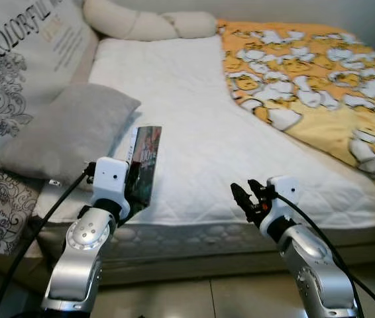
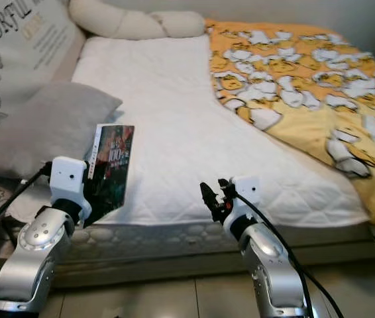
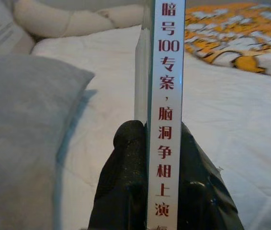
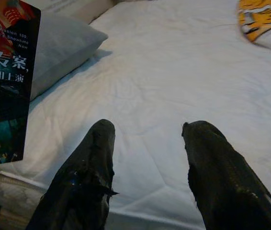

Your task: Clean up the room

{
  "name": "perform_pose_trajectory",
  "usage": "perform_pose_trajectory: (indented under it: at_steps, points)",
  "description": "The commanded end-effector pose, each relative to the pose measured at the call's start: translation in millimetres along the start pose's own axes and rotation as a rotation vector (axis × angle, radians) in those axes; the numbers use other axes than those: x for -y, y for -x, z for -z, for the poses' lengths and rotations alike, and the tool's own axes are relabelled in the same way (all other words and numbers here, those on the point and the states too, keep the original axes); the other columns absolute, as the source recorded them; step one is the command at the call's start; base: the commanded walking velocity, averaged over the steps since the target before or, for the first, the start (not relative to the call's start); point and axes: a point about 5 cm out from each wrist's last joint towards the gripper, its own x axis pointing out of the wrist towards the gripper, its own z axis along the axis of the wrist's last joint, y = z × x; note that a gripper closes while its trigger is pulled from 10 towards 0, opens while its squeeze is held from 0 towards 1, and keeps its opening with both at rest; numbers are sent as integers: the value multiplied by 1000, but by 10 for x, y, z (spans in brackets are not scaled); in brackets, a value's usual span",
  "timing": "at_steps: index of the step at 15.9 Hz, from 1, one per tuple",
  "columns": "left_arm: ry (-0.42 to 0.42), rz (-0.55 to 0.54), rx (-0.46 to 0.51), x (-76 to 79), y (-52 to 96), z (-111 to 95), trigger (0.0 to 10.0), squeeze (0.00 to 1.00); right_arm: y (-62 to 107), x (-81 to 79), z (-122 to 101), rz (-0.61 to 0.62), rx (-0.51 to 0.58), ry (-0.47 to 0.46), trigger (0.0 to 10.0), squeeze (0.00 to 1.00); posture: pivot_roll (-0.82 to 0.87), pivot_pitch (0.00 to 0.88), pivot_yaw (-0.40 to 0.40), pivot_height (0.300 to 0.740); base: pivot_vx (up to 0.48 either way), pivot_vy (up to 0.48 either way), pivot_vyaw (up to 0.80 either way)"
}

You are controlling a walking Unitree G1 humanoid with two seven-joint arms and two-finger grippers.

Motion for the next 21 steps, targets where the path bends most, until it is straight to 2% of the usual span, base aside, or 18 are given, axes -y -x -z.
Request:
perform_pose_trajectory:
  at_steps: [1, 3, 5, 6, 10, 12, 15, 21]
  points:
    - [-7, -1, 49, -4, -7, -118, 10000, 0, -10, -7, -54, -17, 10, 15, 10000, 0, 2, 0, 5, 740, 300, 0, 0]
    - [-9, -6, 49, -15, -6, -122, 10000, 0, -21, -35, -36, -57, -23, 101, 10000, 0, 5, 0, 4, 740, 298, 0, 800]
    - [-9, -8, 48, -24, -2, -121, 10000, 0, -22, -51, -25, -63, -22, 84, 10000, 0, 6, 0, 3, 740, 302, 0, 800]
    - [-8, -6, 47, -27, 0, -120, 10000, 0, -17, -43, -19, -43, -14, 43, 10000, 0, 6, 0, 4, 740, 300, 0, 0]
    - [-13, 62, 34, 19, -11, -102, 10000, 0, 9, -6, -12, -14, -13, 33, 10000, 0, -6, 0, 13, 740, 300, 0, 0]
    - [-14, 91, 29, 41, -16, -96, 10000, 0, 29, 0, -12, -9, -6, -2, 10000, 0, -9, 0, 16, 740, 296, 0, -800]
    - [-13, 116, 30, 64, -36, -100, 10000, 0, 45, 19, -23, -7, -1, 28, 10000, 0, -18, 0, 23, 740, 296, 0, -800]
    - [0, 145, 32, 87, -78, -106, 10000, 0, 40, 9, -46, -13, 9, 36, 10000, 0, -27, 0, 33, 740, 297, 0, 0]
